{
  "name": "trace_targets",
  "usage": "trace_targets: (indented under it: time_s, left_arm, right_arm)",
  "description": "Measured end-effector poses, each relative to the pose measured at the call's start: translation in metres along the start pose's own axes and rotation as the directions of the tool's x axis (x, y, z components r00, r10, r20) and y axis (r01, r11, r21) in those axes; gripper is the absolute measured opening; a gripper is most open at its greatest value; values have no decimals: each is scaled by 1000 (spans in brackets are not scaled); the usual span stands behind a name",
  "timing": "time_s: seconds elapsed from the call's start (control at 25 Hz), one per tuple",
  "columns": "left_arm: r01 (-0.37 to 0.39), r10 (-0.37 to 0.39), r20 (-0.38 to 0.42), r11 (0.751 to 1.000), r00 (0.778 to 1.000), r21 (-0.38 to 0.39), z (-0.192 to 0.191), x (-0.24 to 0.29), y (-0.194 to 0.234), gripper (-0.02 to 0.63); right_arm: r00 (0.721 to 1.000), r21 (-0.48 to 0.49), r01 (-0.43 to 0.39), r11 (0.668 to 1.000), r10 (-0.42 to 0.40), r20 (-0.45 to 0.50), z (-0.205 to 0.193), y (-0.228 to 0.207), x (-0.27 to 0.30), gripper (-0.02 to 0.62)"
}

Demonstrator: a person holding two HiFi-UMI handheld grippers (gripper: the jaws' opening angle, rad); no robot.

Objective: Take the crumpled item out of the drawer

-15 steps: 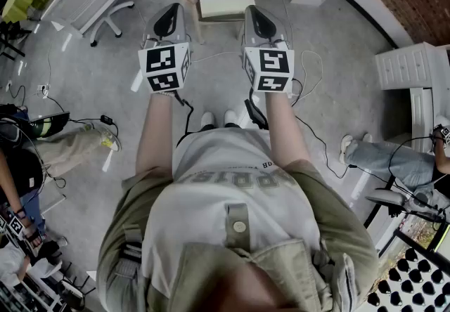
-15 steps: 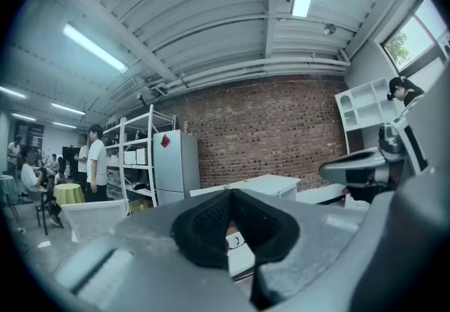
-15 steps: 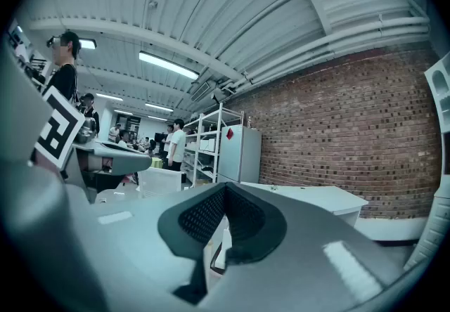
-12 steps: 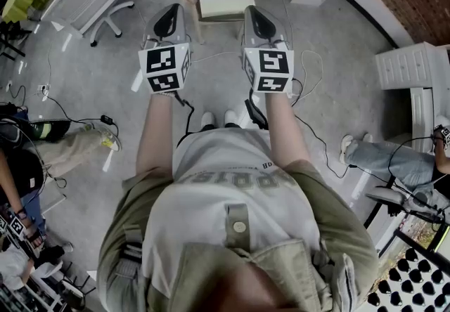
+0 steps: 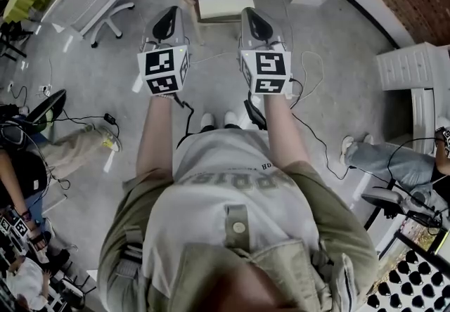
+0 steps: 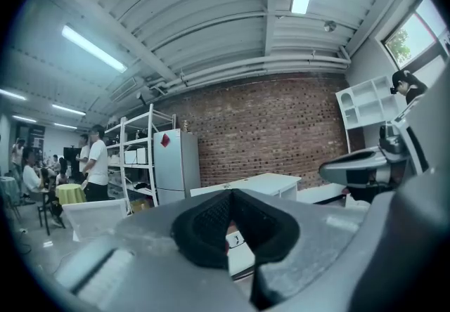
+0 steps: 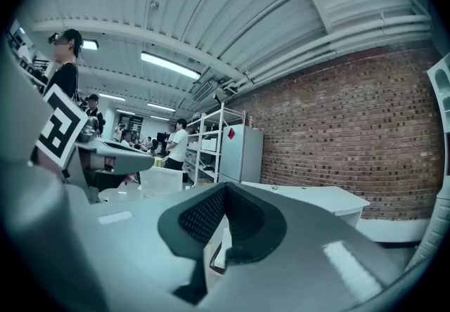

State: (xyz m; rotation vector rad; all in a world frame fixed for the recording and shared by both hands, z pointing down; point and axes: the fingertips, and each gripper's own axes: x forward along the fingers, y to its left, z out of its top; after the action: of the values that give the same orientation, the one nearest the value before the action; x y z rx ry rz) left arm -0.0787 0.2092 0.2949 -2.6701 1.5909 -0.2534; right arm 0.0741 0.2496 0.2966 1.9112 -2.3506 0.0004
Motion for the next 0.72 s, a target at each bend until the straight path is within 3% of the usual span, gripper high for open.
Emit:
trace_targets:
  time_s: [0.08, 0.2, 0.24, 0.28, 0.32, 0.36, 0.4, 0.72]
  left_arm:
    - [-2, 2, 1, 1000, 1000, 1, 1, 2, -3, 6]
    - [-8, 9, 17, 1000, 1000, -6, 4, 5, -7, 6]
    - [-12, 12, 25, 1000, 1000, -10, 6, 7, -7, 6]
    - [-12, 12, 30, 1000, 999, -16, 7, 10, -8, 42]
    - [-8, 8, 28, 1000, 1000, -23, 7, 13, -9, 165]
    - [-4, 4, 22, 1000, 1000, -30, 7, 17, -11, 287]
    - [-5, 6, 15, 999, 1000, -35, 6, 21, -11, 318]
    - [-63, 62, -10, 997, 998, -34, -3, 36, -14, 325]
  right_arm:
    - [1000, 17, -2, 1000, 2, 16, 1, -5, -1, 2]
    - [997, 122, -24, 992, 15, 78, 5, -18, -2, 5]
    - [996, 156, -41, 987, 28, 89, 5, -22, -1, 39]
    - [994, 176, -64, 982, 48, 93, 5, -25, 0, 202]
    - [993, 187, -86, 979, 69, 96, 4, -27, 2, 312]
    - [992, 192, -100, 976, 83, 98, 4, -31, 3, 329]
    - [991, 193, -106, 975, 88, 100, 3, -35, 5, 350]
    - [990, 171, -124, 977, 111, 88, -8, -57, 18, 356]
